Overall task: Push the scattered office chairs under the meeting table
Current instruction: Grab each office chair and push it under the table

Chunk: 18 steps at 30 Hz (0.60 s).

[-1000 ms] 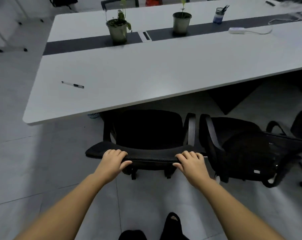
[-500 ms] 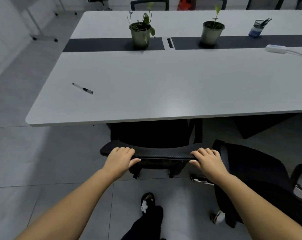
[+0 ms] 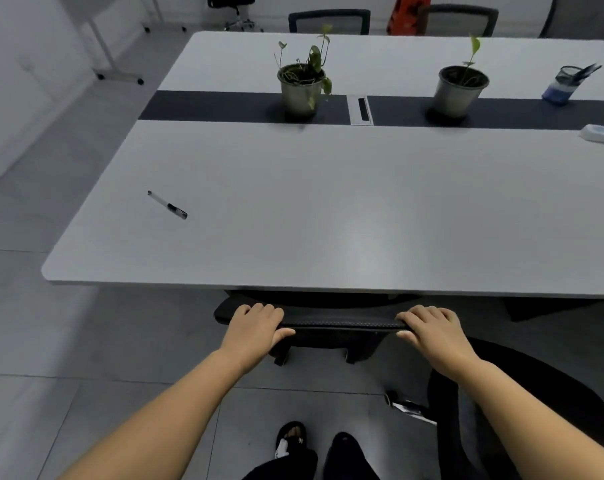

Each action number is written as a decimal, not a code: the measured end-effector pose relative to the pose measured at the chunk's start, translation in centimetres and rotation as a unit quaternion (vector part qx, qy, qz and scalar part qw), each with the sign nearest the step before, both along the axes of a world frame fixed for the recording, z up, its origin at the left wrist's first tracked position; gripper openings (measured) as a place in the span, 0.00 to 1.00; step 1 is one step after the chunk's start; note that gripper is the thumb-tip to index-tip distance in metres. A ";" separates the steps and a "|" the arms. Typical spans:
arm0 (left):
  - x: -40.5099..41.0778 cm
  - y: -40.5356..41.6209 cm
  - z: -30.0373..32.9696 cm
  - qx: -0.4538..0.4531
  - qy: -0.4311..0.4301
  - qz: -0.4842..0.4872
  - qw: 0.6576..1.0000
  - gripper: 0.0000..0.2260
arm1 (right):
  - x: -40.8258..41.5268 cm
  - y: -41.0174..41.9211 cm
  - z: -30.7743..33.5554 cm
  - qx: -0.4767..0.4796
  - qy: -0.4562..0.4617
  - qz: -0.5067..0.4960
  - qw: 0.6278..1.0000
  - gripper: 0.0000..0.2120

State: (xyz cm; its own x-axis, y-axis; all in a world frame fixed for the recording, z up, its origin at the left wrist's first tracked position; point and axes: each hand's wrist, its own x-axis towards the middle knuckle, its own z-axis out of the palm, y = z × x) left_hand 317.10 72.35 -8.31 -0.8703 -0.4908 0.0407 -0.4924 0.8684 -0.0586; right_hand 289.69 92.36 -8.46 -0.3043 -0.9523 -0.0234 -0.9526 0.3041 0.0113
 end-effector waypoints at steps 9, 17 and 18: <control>0.2 1.8 1.3 0.078 -0.095 0.076 0.989 0.22 | 0.2 0.9 0.8 0.065 -0.066 0.004 0.996 0.47; 1.4 5.6 5.0 0.202 0.008 0.191 0.961 0.21 | 3.1 1.6 4.5 0.062 -0.252 -0.012 0.966 0.27; 1.9 6.9 5.7 0.241 0.068 0.198 0.948 0.20 | 4.3 2.5 5.6 0.023 -0.304 -0.019 0.952 0.27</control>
